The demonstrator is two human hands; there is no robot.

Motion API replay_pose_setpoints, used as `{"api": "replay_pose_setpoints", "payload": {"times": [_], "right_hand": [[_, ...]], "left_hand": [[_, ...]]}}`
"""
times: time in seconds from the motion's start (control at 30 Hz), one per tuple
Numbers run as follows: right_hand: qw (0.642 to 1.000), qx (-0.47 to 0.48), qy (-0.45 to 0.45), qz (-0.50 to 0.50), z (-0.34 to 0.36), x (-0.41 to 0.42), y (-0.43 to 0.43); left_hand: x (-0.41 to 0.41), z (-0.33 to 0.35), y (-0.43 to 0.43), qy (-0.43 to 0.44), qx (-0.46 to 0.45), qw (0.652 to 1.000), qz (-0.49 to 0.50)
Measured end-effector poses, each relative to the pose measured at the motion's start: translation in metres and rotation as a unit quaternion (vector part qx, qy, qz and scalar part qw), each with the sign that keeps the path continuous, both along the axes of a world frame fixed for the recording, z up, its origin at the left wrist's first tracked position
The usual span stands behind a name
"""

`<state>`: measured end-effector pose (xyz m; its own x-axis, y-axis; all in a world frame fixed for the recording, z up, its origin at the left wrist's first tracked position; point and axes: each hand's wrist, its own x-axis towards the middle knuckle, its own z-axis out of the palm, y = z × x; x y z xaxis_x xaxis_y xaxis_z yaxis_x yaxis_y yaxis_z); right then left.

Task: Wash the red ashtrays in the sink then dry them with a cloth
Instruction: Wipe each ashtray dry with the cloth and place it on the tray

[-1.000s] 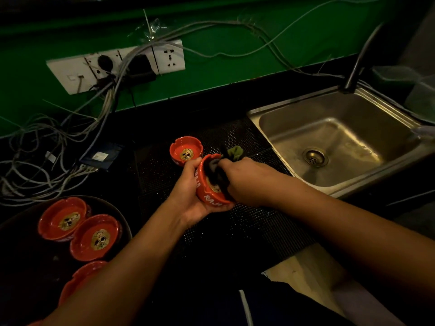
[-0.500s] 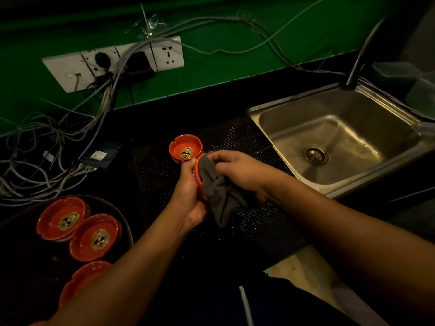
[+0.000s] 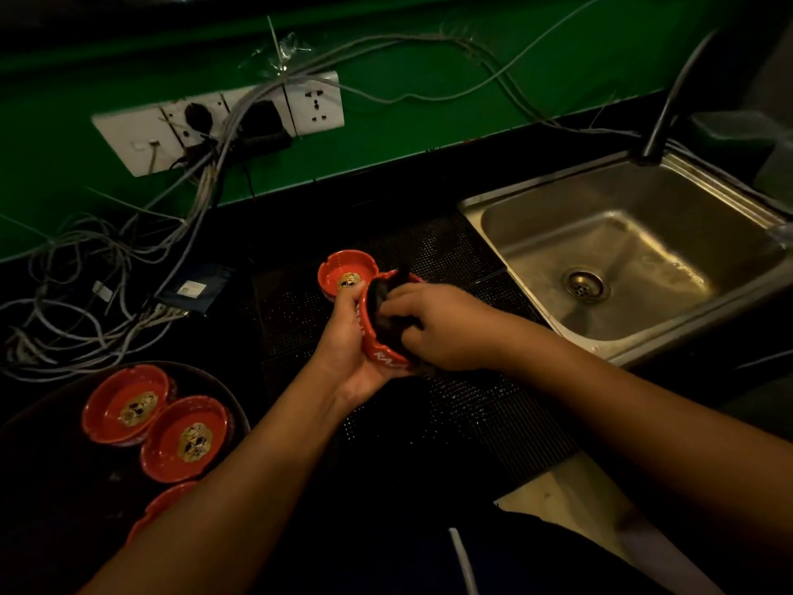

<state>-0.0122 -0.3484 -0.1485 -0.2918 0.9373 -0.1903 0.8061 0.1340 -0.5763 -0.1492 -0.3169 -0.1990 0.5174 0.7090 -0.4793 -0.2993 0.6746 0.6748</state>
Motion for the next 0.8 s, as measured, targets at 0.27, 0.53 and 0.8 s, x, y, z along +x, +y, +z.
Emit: {"api": "replay_pose_setpoints", "payload": {"times": [0.27, 0.53, 0.8], "right_hand": [[0.999, -0.012, -0.028, -0.033, -0.008, 0.012, -0.001], [0.995, 0.058, 0.016, -0.079, -0.009, 0.045, -0.018], [0.861, 0.058, 0.4, -0.307, -0.011, 0.085, -0.017]], "left_hand": [[0.0, 0.006, 0.004, 0.023, 0.023, 0.999, -0.006], [0.009, 0.008, 0.0, -0.006, 0.011, 1.0, -0.014], [0.033, 0.007, -0.004, -0.044, -0.012, 0.997, -0.065]]}}
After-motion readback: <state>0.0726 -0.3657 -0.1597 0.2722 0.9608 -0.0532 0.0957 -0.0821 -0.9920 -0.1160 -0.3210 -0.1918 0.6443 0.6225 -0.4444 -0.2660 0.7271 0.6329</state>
